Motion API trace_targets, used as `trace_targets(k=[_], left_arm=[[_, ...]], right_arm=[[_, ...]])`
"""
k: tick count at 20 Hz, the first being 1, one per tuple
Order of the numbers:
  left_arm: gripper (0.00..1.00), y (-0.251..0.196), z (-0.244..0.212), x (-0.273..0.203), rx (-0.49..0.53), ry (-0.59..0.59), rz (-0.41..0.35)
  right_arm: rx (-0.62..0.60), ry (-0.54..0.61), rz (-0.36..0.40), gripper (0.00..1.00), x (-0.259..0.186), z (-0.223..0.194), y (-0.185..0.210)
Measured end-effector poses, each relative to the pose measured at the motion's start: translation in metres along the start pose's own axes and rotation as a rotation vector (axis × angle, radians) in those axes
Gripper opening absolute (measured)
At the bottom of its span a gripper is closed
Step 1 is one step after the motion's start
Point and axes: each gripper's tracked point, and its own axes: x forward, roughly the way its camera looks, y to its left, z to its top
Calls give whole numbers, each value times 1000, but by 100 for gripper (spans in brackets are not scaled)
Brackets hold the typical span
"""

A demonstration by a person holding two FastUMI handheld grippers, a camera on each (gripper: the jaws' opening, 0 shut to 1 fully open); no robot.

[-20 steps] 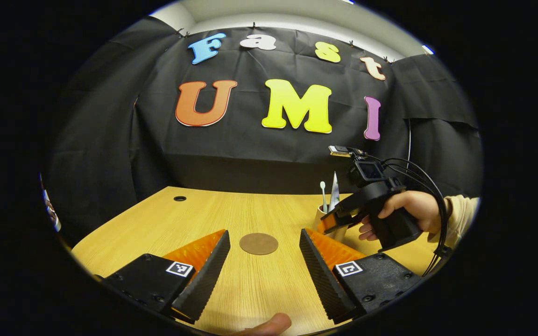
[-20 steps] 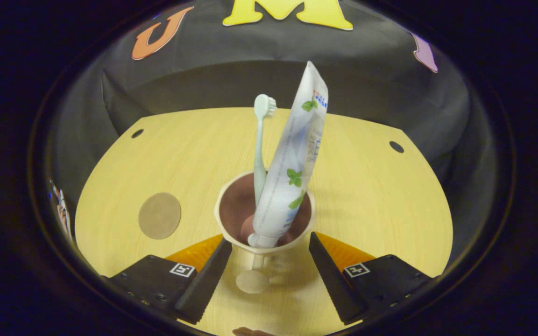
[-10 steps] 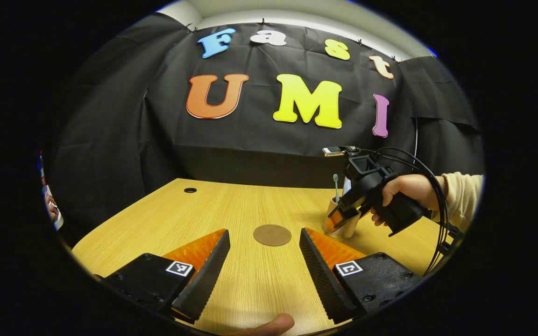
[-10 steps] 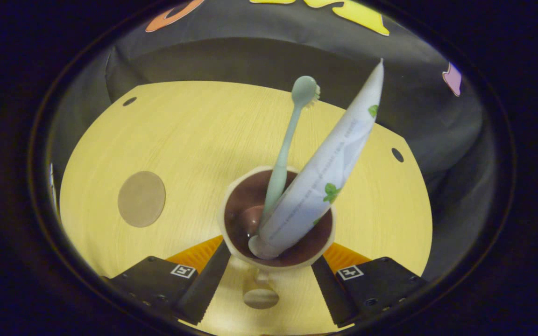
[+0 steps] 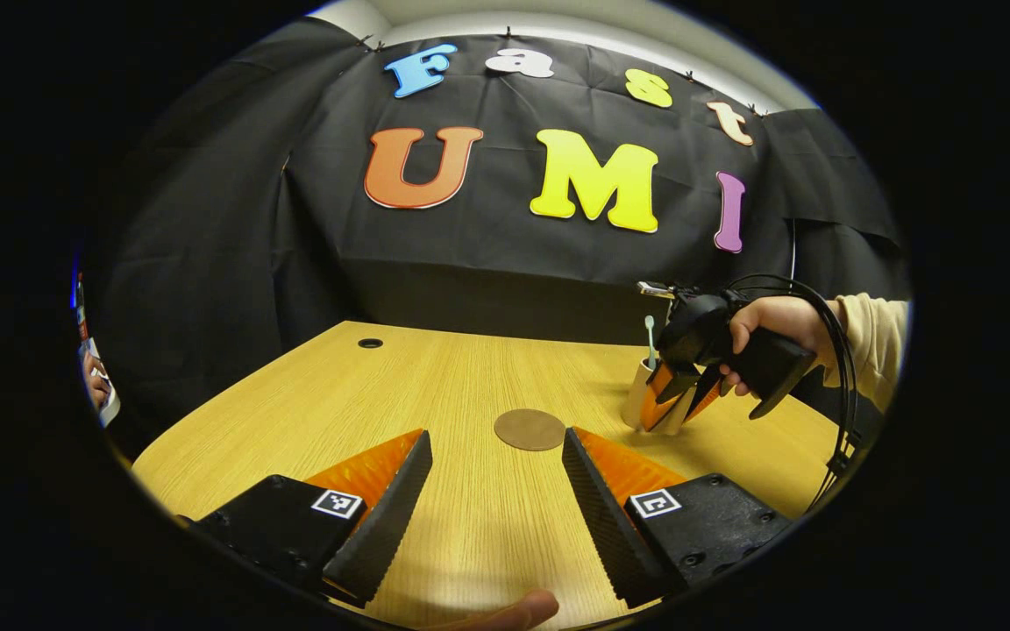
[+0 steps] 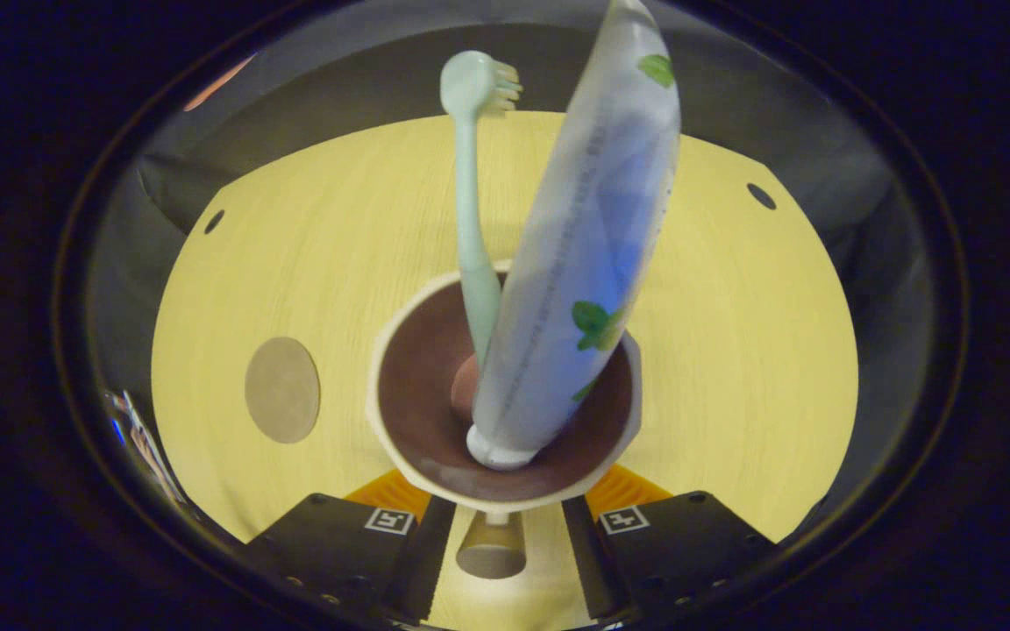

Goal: Put the toothbrush and toothpaste on the desktop into the cup, then pick up the cup and place it on the coaster on the desktop.

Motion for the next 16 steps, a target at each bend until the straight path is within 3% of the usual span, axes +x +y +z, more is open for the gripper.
trace_targets(k=[7,10,16], left_arm=[[95,6,-8,-1,-8,14,10],[95,6,-10,-1,-9,18,8],[95,3,-11,-4,14,12,5]], right_arm=[[-4,0,-37,57,0,4,2],[0,2,-31,28,0,7,3],[21,-18,-33,27,-2,3,-1]])
